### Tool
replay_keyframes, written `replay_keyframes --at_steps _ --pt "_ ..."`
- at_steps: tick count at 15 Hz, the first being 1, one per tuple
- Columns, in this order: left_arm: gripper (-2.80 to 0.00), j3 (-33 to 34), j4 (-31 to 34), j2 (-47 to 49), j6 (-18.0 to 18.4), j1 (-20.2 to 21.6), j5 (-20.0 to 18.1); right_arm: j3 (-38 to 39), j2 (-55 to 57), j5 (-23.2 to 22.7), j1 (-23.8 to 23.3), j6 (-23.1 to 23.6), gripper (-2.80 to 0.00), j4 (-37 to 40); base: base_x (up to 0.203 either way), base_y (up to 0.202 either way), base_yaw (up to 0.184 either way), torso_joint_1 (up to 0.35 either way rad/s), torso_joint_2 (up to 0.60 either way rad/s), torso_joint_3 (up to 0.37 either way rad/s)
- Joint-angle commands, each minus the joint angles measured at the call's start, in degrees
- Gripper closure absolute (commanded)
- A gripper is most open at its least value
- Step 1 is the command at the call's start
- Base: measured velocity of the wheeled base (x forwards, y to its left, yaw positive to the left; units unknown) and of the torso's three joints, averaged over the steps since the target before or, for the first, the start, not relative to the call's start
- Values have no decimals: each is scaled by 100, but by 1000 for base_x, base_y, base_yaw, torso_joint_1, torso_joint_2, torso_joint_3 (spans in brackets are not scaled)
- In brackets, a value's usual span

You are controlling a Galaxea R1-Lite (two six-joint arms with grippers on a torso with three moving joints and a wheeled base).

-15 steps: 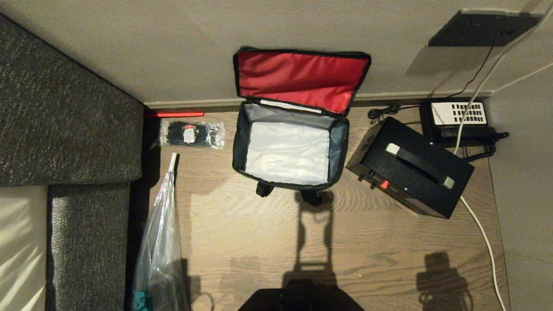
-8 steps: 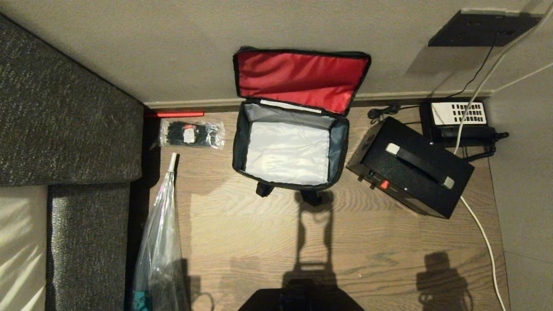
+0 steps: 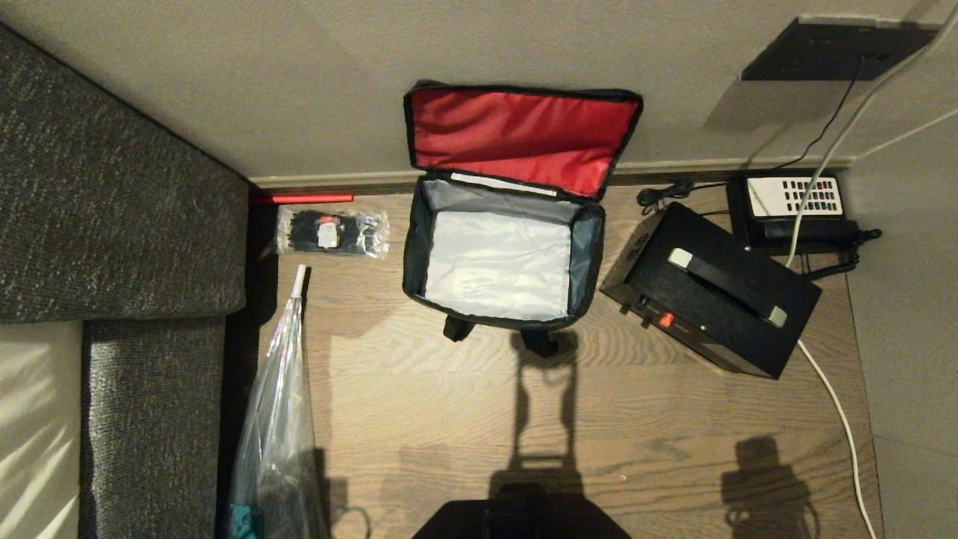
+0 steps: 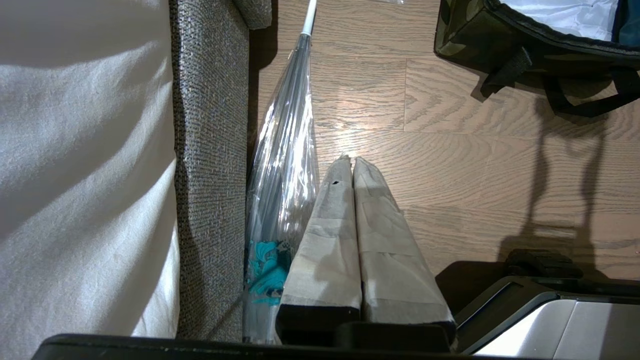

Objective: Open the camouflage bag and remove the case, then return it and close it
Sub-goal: Grip the handle again

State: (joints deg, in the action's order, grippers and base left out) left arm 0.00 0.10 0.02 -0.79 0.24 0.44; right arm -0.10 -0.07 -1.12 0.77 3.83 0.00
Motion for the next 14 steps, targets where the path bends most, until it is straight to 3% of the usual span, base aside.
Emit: replay_keyframes --at_steps 1,14 --pt "0 18 -1 -11 0 2 0 1 -1 -2 2 4 0 0 0 0 0 0 0 0" --pt "0 18 -1 -11 0 2 0 1 -1 -2 2 4 0 0 0 0 0 0 0 0"
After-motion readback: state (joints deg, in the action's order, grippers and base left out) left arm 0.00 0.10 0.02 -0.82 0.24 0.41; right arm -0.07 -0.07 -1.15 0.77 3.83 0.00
